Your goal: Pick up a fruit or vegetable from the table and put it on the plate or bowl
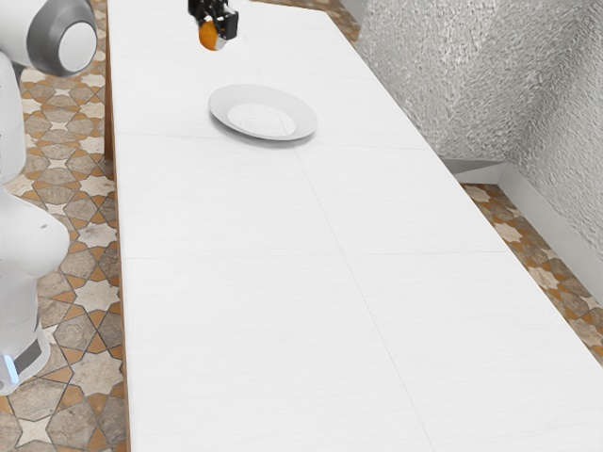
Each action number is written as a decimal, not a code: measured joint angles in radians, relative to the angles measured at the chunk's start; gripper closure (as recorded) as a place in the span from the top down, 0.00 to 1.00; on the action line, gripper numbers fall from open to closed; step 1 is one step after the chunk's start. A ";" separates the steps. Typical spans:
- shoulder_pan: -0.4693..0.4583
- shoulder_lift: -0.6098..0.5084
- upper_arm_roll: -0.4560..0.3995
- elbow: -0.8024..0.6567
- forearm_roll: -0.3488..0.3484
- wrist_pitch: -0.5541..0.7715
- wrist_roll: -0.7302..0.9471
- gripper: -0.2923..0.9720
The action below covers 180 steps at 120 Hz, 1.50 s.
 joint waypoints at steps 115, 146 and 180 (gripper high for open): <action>-0.201 0.455 -0.034 0.386 -0.009 0.239 -0.053 0.46; -0.139 0.509 -0.034 0.378 -0.013 0.276 -0.068 0.46; -0.084 0.577 -0.034 0.376 -0.034 0.330 -0.078 0.45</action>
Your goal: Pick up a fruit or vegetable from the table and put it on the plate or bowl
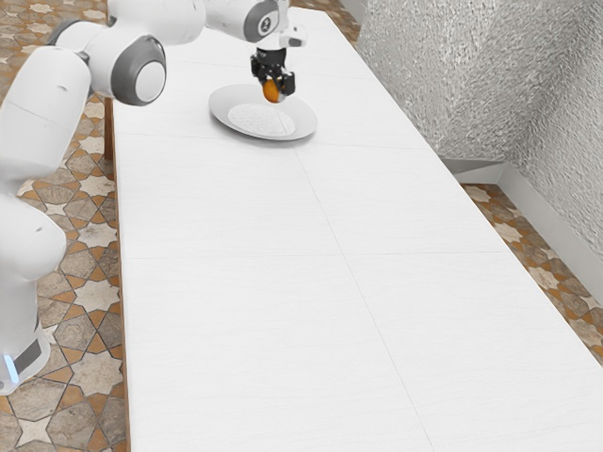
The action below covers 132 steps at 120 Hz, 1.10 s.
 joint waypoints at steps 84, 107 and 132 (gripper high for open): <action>0.014 0.062 -0.012 0.003 -0.070 0.116 0.032 0.74; 0.000 -0.085 -0.035 0.002 -0.062 0.066 0.043 0.76; -0.247 -0.371 -0.037 -0.002 -0.072 -0.216 0.053 0.77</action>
